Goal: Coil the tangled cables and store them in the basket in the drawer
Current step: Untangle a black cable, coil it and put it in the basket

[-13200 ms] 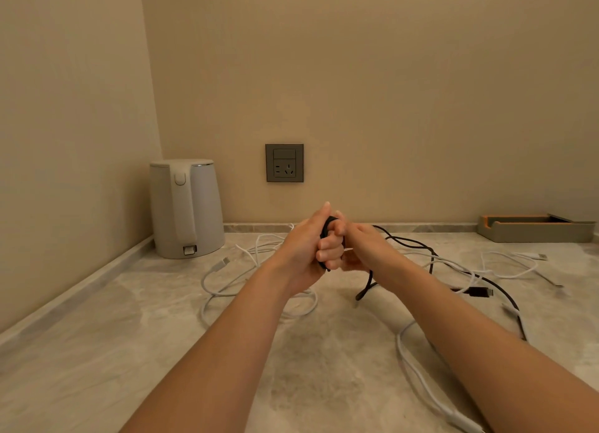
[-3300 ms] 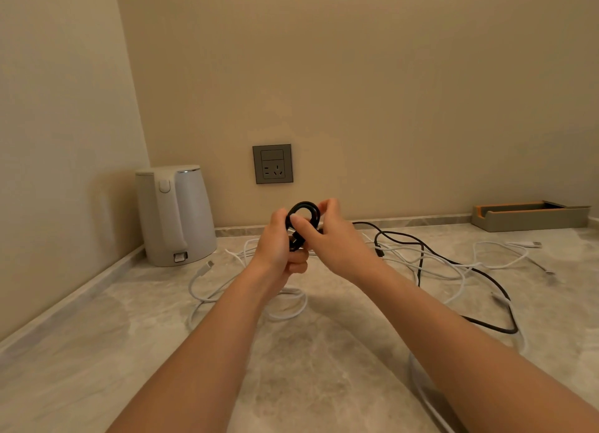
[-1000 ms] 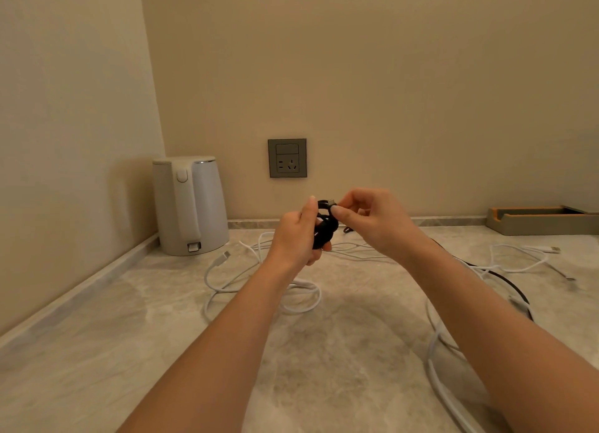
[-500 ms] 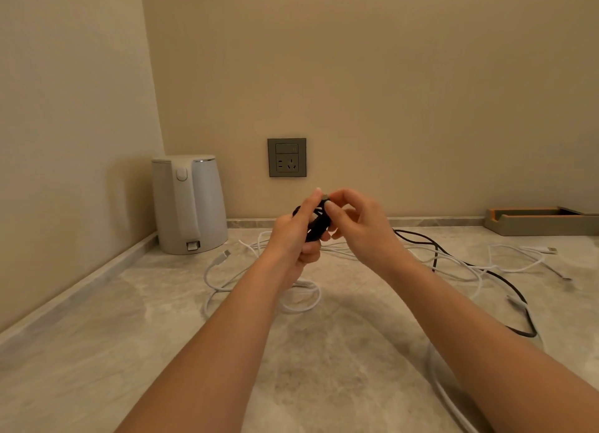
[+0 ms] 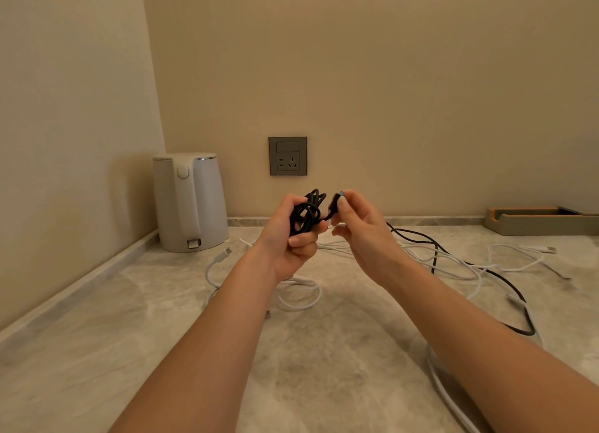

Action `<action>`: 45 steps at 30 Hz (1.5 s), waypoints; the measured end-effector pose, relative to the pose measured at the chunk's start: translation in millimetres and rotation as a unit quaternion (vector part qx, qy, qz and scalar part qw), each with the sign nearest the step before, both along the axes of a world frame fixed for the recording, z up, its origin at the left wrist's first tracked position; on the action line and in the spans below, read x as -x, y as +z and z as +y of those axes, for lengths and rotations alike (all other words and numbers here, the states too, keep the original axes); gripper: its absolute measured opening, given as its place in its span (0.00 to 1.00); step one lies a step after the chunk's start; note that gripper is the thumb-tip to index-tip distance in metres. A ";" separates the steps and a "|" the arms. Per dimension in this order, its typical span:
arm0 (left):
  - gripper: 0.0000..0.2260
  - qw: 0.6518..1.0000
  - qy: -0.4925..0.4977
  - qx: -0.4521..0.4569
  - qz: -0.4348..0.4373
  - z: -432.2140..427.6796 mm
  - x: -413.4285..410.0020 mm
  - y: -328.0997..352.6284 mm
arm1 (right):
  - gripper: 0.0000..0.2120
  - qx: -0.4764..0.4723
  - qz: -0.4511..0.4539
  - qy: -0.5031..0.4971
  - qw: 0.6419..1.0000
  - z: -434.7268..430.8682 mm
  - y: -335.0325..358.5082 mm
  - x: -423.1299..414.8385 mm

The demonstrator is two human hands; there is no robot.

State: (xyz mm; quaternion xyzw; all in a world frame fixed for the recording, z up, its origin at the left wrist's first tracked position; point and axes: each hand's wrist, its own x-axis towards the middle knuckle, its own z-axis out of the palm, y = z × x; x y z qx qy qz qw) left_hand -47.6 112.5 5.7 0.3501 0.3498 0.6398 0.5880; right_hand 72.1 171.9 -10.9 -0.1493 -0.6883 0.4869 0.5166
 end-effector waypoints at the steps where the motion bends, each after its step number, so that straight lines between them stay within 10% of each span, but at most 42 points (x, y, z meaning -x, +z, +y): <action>1: 0.17 1.000 -0.004 0.003 0.005 -0.6 0.3 0.4 | 0.09 -0.003 -0.002 -0.003 1.000 0.5 -0.1 -0.9; 17: 0.10 0.984 0.061 0.060 0.155 5.7 -3.7 -2.0 | 0.05 -0.374 -0.112 -0.176 0.904 8.3 3.4 -9.0; 25: 0.22 0.973 0.099 0.024 0.209 7.8 -9.9 -7.0 | 0.04 -0.230 -0.128 -0.134 0.955 6.0 13.3 -17.6; 33: 0.25 0.944 0.170 -0.005 0.282 12.6 -18.5 -14.1 | 0.11 -0.363 -0.327 -0.268 0.831 -4.8 15.4 -11.7; 45: 0.26 0.957 0.167 0.050 0.232 16.6 -15.6 -19.6 | 0.13 -0.366 -0.442 -0.219 0.789 -14.2 14.4 -4.2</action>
